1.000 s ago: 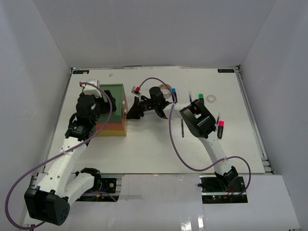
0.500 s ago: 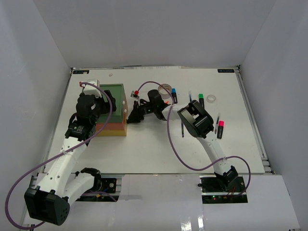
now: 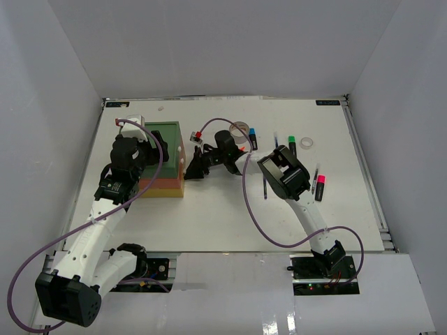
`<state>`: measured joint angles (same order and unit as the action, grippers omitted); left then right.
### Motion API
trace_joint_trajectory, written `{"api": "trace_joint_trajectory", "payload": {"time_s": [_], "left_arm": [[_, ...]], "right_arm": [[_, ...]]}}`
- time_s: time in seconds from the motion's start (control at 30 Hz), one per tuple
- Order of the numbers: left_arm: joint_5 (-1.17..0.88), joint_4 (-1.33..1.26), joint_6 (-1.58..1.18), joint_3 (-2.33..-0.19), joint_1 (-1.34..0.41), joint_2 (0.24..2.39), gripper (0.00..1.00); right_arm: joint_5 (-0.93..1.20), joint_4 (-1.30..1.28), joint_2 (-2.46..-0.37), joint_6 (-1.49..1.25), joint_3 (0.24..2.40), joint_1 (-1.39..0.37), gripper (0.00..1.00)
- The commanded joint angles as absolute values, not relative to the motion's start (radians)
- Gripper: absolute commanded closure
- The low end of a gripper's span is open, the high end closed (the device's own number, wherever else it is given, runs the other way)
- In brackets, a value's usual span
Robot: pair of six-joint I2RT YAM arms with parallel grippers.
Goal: Sort the stationery into containers
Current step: Open the drawer in the storage box.
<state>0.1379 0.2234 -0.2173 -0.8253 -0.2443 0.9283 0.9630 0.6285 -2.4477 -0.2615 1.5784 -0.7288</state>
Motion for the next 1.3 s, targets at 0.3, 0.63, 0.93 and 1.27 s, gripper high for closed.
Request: {"api": "trace_joint_trajectory", "payload": {"time_s": [0.3, 0.63, 0.93, 1.27], "left_arm": [[0.117, 0.238, -0.218, -0.810, -0.245, 0.936, 0.10], [0.117, 0.238, -0.219, -0.810, -0.245, 0.934, 0.10], [0.115, 0.239, -0.219, -0.810, -0.245, 0.937, 0.10], [0.117, 0.239, -0.219, -0.810, -0.245, 0.939, 0.10]], "right_arm": [[0.901, 0.847, -2.359, -0.367, 1.503, -0.724, 0.52], [0.850, 0.870, -2.347, -0.393, 1.493, -0.723, 0.48], [0.874, 0.868, -2.378, -0.416, 1.513, -0.723, 0.48], [0.899, 0.864, -2.399, -0.426, 1.531, -0.723, 0.58]]}}
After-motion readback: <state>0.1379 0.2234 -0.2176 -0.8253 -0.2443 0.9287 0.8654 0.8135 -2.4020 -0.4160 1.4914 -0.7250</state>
